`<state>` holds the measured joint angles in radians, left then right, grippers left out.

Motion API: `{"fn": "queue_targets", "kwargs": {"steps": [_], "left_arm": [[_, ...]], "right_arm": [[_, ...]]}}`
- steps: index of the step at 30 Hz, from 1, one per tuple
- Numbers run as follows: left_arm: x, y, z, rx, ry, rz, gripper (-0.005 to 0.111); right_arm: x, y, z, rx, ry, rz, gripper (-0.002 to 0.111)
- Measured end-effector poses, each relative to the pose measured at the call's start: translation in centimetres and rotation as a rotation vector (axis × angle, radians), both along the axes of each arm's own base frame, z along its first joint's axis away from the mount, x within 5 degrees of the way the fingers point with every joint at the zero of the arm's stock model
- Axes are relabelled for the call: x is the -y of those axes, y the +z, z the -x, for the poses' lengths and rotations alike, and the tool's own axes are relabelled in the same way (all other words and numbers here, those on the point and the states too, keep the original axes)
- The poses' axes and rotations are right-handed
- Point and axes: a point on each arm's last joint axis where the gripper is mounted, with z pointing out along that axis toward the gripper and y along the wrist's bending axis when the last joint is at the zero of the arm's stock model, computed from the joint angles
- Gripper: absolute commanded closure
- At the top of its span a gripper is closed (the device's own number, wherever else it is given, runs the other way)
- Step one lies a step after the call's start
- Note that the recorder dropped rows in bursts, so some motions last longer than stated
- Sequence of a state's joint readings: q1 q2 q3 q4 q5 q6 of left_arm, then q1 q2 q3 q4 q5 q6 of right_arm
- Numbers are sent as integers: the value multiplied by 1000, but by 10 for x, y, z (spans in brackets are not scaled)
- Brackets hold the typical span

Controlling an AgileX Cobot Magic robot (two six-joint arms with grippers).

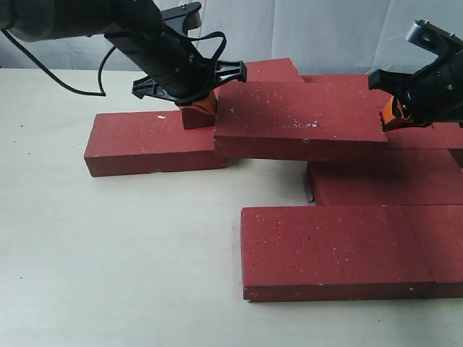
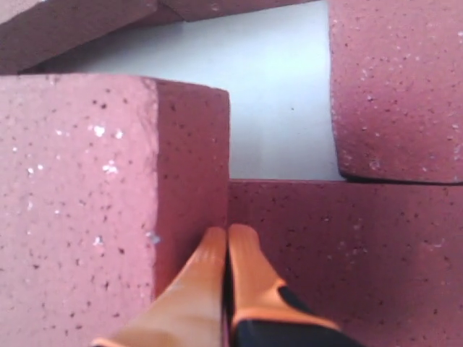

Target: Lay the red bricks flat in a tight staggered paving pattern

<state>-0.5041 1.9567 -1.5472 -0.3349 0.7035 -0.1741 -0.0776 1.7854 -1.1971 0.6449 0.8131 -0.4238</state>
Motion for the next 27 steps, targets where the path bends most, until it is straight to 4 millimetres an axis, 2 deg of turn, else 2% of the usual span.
{"fn": "queue_targets", "kwargs": {"steps": [7,16,21,27], "left_arm": [[-9,10,7,-8,-32,-68,107],[-37,9,23,2,-32,-206,107],[-61,3,40,-26,-13,-264,107],[-94,9,61,-13,21,-315,107]], "right_arm": [[-10,19,7,41,35,-25,109],[-64,20,15,63,213,22,109],[-93,19,23,66,308,30,109],[-130,19,36,71,418,29,109]]}}
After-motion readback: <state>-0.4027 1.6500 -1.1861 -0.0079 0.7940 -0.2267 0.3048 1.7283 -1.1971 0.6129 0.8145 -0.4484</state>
